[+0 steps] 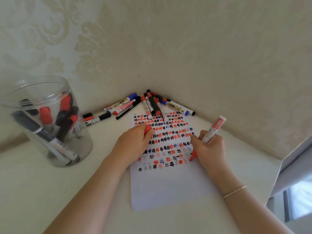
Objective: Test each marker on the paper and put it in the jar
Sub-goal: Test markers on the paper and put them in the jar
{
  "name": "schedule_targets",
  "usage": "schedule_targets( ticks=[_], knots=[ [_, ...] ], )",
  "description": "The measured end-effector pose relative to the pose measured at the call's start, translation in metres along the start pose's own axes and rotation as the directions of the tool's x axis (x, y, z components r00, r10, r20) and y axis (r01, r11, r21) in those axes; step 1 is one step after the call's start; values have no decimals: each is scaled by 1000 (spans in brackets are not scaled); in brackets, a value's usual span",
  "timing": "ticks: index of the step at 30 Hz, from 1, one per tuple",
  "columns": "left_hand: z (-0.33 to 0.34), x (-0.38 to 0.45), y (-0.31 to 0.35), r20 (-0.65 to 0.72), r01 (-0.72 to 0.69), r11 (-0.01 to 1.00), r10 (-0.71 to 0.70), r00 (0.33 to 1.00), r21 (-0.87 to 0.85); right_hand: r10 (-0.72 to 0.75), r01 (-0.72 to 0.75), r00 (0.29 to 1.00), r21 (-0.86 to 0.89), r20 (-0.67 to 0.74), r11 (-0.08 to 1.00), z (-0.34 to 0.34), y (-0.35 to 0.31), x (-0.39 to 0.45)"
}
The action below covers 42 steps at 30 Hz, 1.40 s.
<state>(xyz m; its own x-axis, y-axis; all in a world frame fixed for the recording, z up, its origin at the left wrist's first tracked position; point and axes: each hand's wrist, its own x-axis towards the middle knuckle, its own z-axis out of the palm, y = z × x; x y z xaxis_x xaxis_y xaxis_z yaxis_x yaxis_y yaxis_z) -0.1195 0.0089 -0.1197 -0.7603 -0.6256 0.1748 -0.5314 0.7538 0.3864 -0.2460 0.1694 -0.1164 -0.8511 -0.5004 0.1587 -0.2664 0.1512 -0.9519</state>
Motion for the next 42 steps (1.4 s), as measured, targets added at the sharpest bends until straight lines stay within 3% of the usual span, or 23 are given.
schedule_targets(
  ticks=[4,7,12,18,22,25,29,37,42],
  knots=[
    [-1,-1,1,6,9,1000,-9,1000,-18,29,-32,999,275,15,961,-3,-2,4],
    [-1,-1,1,14,11,1000,-10,1000,-28,15,-24,999,200,49,979,-5,0,5],
    [-2,-1,1,18,10,1000,-9,1000,-29,109,-116,993,294,41,949,-6,-1,4],
    [-3,-4,0,17,-28,997,30,999,-79,112,-90,990,225,-88,970,-5,2,5],
    [-11,-9,9,63,-118,948,142,988,-296,77,-98,994,367,72,925,-1,-14,4],
    [-14,-11,16,71,-123,929,158,985,-350,55,-165,975,528,217,833,7,-31,5],
    [-16,-12,15,65,-109,912,146,987,-395,56,-200,968,611,247,766,15,-37,4],
    [-17,-10,15,82,-122,922,163,983,-368,40,-191,959,538,279,821,23,-35,1],
    [-15,-10,16,84,-161,914,206,975,-372,25,-139,956,378,291,916,30,-35,0]
  ],
)
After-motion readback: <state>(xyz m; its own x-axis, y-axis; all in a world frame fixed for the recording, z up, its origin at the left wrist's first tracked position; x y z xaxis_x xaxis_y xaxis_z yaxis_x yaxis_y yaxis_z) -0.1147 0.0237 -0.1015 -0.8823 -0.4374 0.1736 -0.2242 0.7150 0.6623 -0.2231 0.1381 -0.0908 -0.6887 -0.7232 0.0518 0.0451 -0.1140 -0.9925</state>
